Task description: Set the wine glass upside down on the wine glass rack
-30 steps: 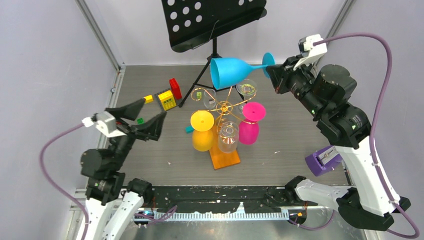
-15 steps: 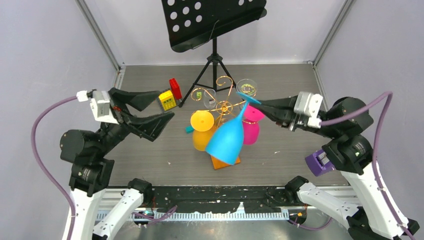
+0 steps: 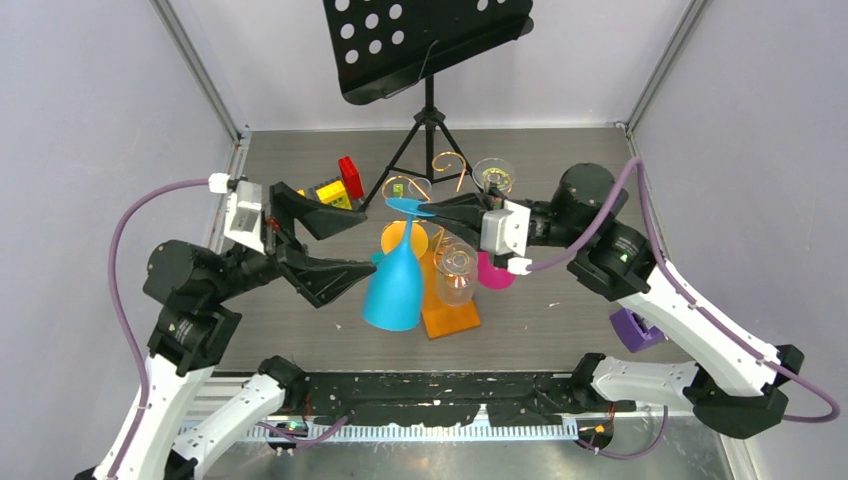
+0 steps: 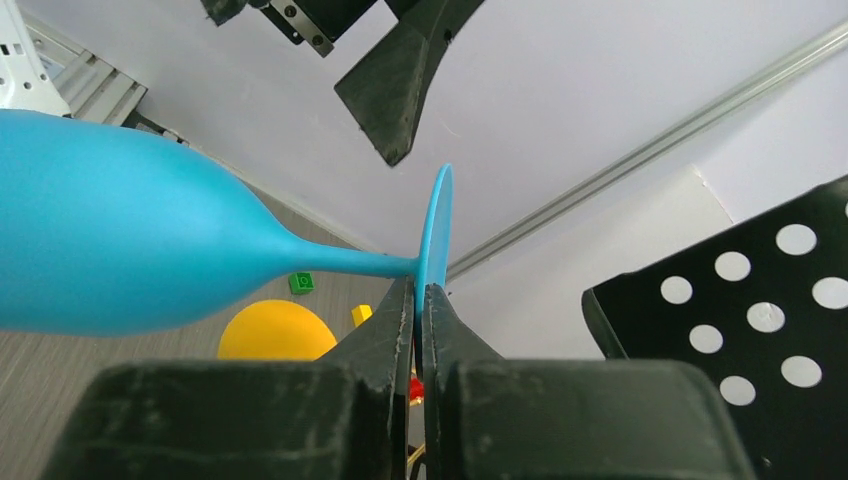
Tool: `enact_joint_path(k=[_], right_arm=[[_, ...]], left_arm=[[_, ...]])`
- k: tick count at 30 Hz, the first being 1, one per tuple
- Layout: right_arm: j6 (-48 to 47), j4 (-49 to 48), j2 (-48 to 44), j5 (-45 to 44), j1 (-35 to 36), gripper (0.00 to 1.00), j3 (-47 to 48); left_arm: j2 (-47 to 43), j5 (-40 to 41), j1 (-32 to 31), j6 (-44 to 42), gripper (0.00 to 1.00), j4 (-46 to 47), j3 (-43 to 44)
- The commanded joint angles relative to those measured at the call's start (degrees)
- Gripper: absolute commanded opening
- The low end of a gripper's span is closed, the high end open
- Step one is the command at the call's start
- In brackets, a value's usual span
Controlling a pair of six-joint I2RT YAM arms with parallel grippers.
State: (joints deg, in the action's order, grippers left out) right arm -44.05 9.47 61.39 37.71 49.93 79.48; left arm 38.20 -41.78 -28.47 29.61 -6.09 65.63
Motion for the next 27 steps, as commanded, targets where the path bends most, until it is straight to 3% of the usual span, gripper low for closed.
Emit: enact_joint_path(k=[1, 8, 16, 27], right_arm=[[-5.04, -4.19, 0.4, -4.49, 3.94, 0.05, 3.4], [-7.09, -6.35, 0.89, -8.47, 7.25, 0.05, 2.73], [-10.7, -6.25, 0.59, -13.25, 10.03, 0.05, 1.92], [-12.07, -8.23, 1.69, -15.52, 11.76, 0.05, 0.87]], left_arm=[[1.9, 1.66, -2.84, -0.72, 0.86, 1.28, -0.68], [3.56, 3.61, -4.57, -1.5, 0.84, 1.37, -2.55], [5.5, 3.9, -5.27, -0.11, 0.75, 1.77, -2.7], [6.5, 3.9, -5.71, 0.72, 0.45, 2.57, -3.04]])
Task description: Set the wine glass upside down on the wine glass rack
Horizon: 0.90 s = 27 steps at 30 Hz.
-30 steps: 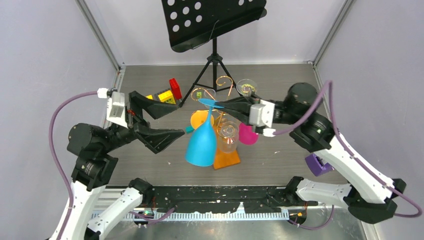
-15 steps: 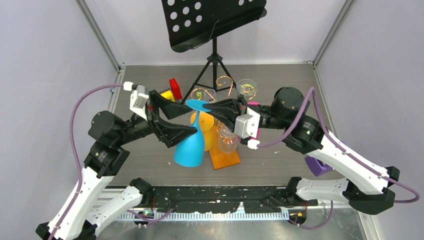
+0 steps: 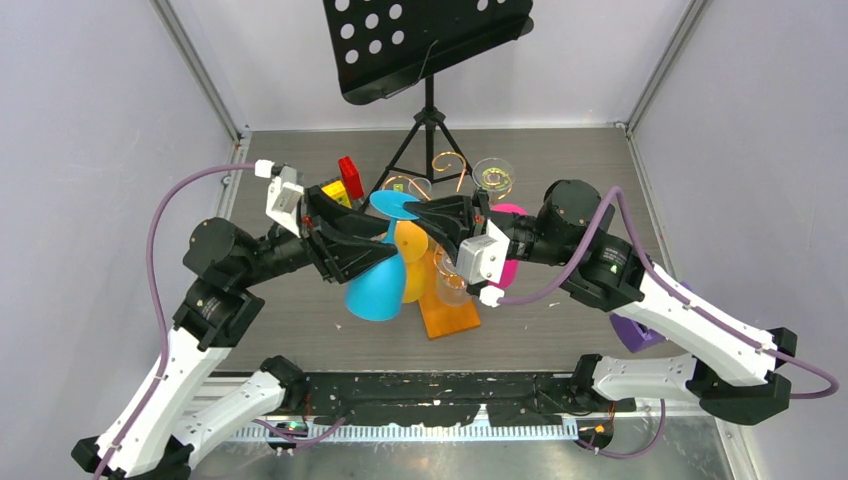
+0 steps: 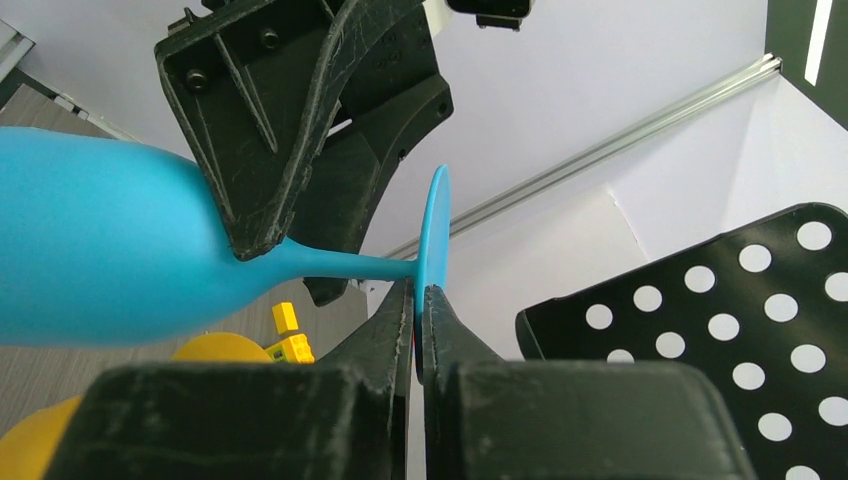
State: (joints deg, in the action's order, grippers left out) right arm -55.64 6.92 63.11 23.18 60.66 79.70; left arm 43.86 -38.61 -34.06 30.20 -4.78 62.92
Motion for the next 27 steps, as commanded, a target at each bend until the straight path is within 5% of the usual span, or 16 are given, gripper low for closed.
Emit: enact_joint_path(k=[1, 8, 11, 15, 19, 27], right_arm=[[-0.52, -5.73, -0.02, -0.95, 1.03, 0.05, 0.64], [-0.51, -5.86, -0.13, -0.68, 1.6, 0.05, -0.04], [-0.44, -6.07, -0.22, -0.56, 1.69, 0.05, -0.16], [-0.44, -6.48, -0.35, -0.56, 1.8, 0.05, -0.52], [0.44, -8.96, -1.1, -1.62, 1.81, 0.07, -2.08], [3.07, -10.75, -4.67, -4.7, 1.82, 0.5, -5.15]], left_arm=[[0.84, 0.73, -0.07, 0.14, 0.44, 1.26, -0.29], [1.72, 0.56, -0.1, 0.7, 0.39, 1.93, -0.28], [2.25, 0.13, -0.07, 0.79, 0.3, 1.96, -0.25], [2.79, -0.31, -0.07, 1.17, 0.01, 1.85, -0.19], [3.02, 1.18, -0.07, 1.08, 0.0, 0.18, -0.04], [1.2, 4.95, -0.04, -2.66, 0.0, -2.07, 1.16]])
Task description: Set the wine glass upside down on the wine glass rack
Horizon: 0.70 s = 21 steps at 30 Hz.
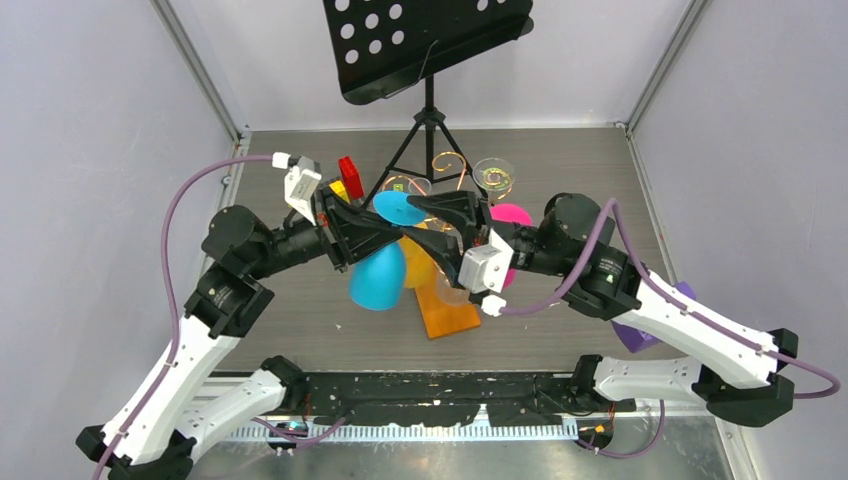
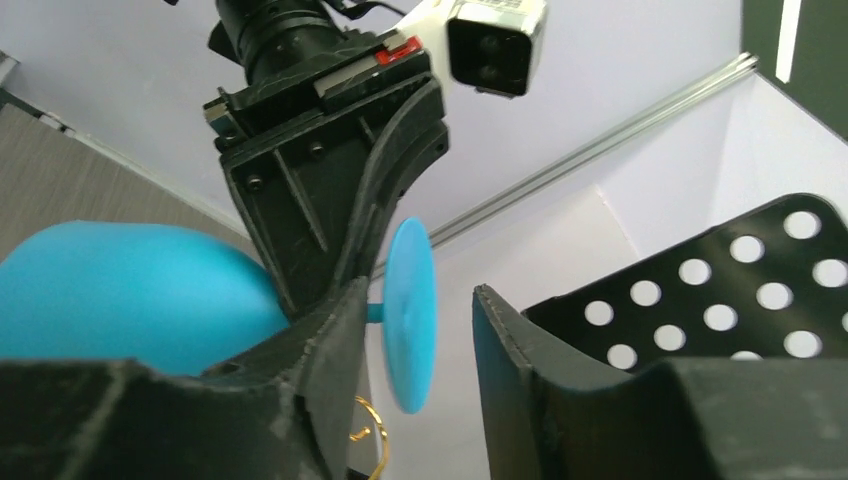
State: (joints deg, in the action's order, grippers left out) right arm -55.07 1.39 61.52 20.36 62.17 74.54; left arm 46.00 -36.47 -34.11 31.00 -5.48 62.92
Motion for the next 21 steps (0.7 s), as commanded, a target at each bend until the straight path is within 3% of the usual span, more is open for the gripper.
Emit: enact_joint_path(k=[1, 3, 9, 13, 17, 21], right_arm=[[3.3, -4.61, -3.33, -2.15, 0.32, 0.52, 0.0], [4.75, -3.71, -4.23, -3.19, 0.3, 0.57, -0.24], [13.2, -3.35, -8.56, -12.13, 0.3, 0.61, -3.48], [22.26, -0.35, -9.51, -24.28, 0.24, 0.61, -3.67], [35.69, 17.86, -3.75, -38.78, -0.76, 0.63, 8.69], [47.91, 35.35, 3.71, -41.97, -1.56, 0.63, 21.34]], left_arm=[[-1.41, 3.81, 0.06, -4.4, 0.0, -2.08, 1.55], [-2.64, 6.32, 0.11, -6.46, 0.0, -3.59, 2.63], [-5.58, 10.06, 2.04, -10.15, 0.0, -6.28, 4.39], [-6.22, 9.72, 3.02, -11.91, 0.0, -8.19, 6.03], [-7.73, 11.66, 5.24, -13.72, 0.0, -9.96, 5.38], [-8.2, 9.63, 10.28, -12.04, 0.0, -9.17, 3.02]])
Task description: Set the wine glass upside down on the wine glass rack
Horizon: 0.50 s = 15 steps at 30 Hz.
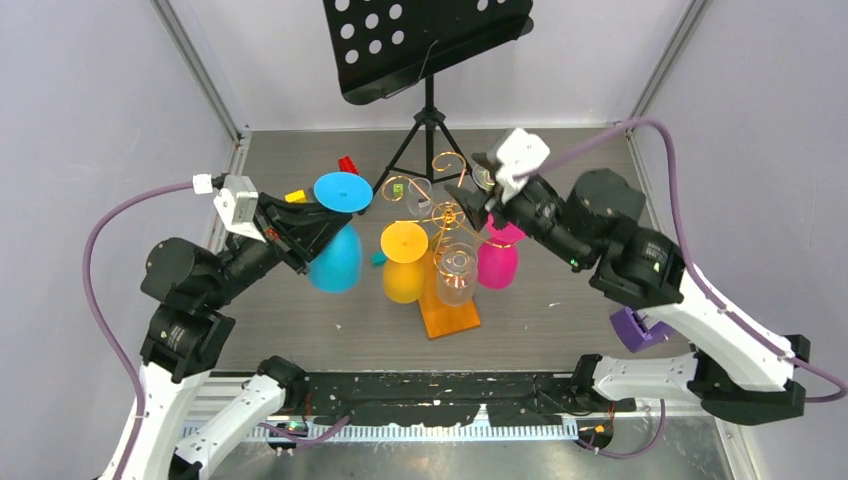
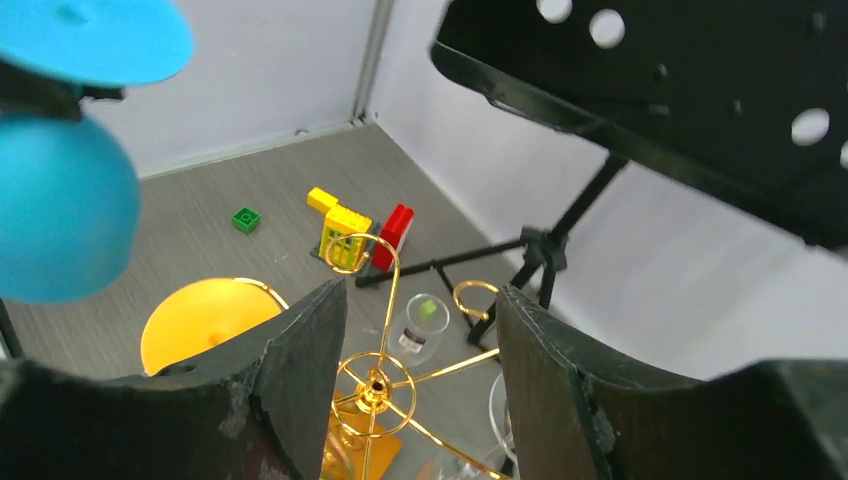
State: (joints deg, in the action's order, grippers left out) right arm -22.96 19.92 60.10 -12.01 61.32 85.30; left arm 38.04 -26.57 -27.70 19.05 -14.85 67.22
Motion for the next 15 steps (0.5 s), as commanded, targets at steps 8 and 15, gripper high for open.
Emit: enact_joint_path(k=[8, 15], right_arm=[[27.01, 26.72, 11.6, 4.33, -7.65, 0.48, 15.38], [22.29, 21.87, 10.53, 24.79, -19.42, 0.45, 10.36]], left_arm=[[-0.48, -4.41, 11.87, 3.67, 0.0, 5.78, -7.27], [-1.43, -4.22, 12.56, 4.71, 0.0, 14.38, -12.69]])
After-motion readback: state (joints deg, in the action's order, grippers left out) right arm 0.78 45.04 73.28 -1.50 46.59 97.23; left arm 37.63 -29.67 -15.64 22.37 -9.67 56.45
